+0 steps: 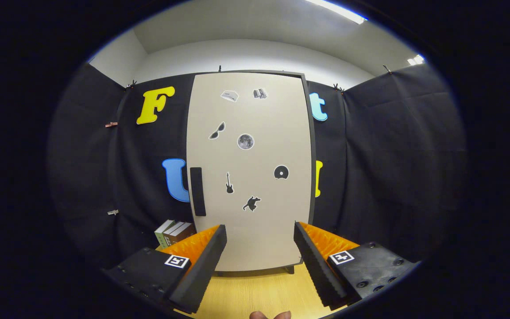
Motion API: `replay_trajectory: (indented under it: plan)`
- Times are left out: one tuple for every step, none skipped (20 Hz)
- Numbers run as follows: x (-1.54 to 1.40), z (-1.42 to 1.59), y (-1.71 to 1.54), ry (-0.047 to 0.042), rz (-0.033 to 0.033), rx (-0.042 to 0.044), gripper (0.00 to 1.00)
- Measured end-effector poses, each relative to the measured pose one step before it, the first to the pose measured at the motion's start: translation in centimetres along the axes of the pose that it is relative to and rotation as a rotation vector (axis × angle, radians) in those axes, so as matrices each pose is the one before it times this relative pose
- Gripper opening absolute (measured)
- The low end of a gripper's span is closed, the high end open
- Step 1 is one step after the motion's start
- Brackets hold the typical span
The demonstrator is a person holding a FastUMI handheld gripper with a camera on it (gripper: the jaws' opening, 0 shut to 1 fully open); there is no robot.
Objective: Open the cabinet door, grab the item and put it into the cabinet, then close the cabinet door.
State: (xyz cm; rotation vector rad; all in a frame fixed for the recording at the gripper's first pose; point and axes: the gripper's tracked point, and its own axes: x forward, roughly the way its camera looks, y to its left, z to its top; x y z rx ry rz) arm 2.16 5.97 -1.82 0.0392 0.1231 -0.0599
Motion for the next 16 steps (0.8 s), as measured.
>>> replay_trajectory:
  plan:
    - [-0.019, 0.014, 0.058, 0.00010, 0.00005, -0.00076, 0.99]
    - [0.014, 0.035, -0.057, -0.00077, -0.00076, -0.00108, 0.99]
    - [-0.026, -0.080, -0.112, -0.00030, 0.00000, 0.00106, 0.99]
    - [0.001, -0.012, -0.011, 0.00026, 0.00051, 0.00175, 0.99]
    - [-0.004, -0.063, 0.122, 0.00104, -0.00049, -0.00079, 0.99]
    - [-0.028, 0.031, -0.108, -0.00036, -0.00020, -0.00143, 0.99]
    - [-0.057, 0.071, -0.041, -0.00161, 0.00071, -0.00053, 0.99]
    - [0.004, 0.090, -0.045, 0.00000, -0.00012, -0.00046, 0.99]
    - [-0.011, -0.055, 0.055, -0.00094, -0.00051, -0.00022, 0.99]
    - [-0.016, -0.023, 0.025, -0.00035, 0.00080, 0.00068, 0.99]
    - [0.002, -0.029, 0.055, 0.00092, 0.00083, 0.00059, 0.99]
    - [-0.053, 0.030, -0.002, -0.00139, 0.00014, -0.00056, 0.98]
    - [0.056, 0.063, 0.014, -0.00055, -0.00020, -0.00178, 0.99]
    - [0.003, 0.009, 0.010, 0.00030, 0.00106, -0.00042, 0.99]
    - [-0.068, -0.062, 0.059, 0.00063, 0.00117, 0.00111, 0.99]
    - [0.056, -0.033, -0.001, 0.00035, -0.00056, 0.00003, 0.99]
